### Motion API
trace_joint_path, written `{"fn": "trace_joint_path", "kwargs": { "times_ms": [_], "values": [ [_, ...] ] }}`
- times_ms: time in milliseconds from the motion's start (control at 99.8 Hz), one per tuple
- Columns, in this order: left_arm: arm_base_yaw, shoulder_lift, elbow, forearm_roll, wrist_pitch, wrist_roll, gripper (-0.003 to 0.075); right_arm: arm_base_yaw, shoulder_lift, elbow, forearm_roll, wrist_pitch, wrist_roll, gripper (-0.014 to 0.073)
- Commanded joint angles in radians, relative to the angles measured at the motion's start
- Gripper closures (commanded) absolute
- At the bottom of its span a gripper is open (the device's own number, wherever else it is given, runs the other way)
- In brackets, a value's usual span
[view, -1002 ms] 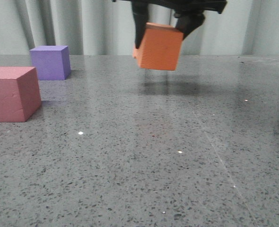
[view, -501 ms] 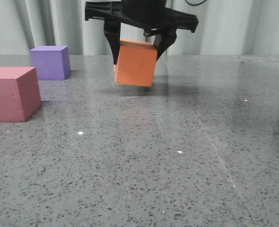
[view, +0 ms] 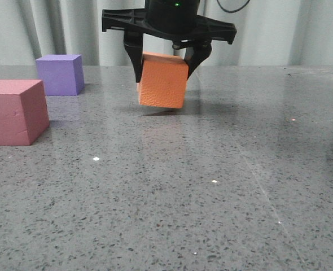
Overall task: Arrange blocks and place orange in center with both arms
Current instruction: 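Set the orange cube down mid-table and open the right gripper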
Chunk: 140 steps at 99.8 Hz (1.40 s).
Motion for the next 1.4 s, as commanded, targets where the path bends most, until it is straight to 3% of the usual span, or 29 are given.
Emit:
{"fn": "trace_joint_path", "kwargs": {
  "times_ms": [0,70,441,902,1123,1393],
  "values": [
    [0.002,-0.033,0.056,-0.007,-0.091,-0.005,0.0739,0.0,-0.057,-0.034,-0.03,-0.028,-0.002,-0.0031],
    [0.002,-0.033,0.056,-0.007,-0.091,-0.005,0.0739,0.0,-0.057,-0.034,-0.03,-0.026,-0.002,-0.0071],
    [0.002,-0.033,0.056,-0.007,-0.091,-0.005,0.0739,0.0,-0.072,-0.082,-0.048,0.042,-0.013,-0.0069],
    [0.002,-0.033,0.056,-0.007,-0.091,-0.005,0.0739,-0.031,-0.28,-0.128,-0.121,0.055,-0.291,-0.0069],
    [0.002,-0.033,0.056,-0.007,-0.091,-0.005,0.0739,-0.117,-0.413,-0.013,-0.129,0.057,-0.355,-0.0069],
    [0.002,-0.033,0.056,-0.007,-0.091,-0.005,0.0739,-0.26,-0.624,0.296,-0.133,-0.015,-0.4,-0.0069]
  ]
}}
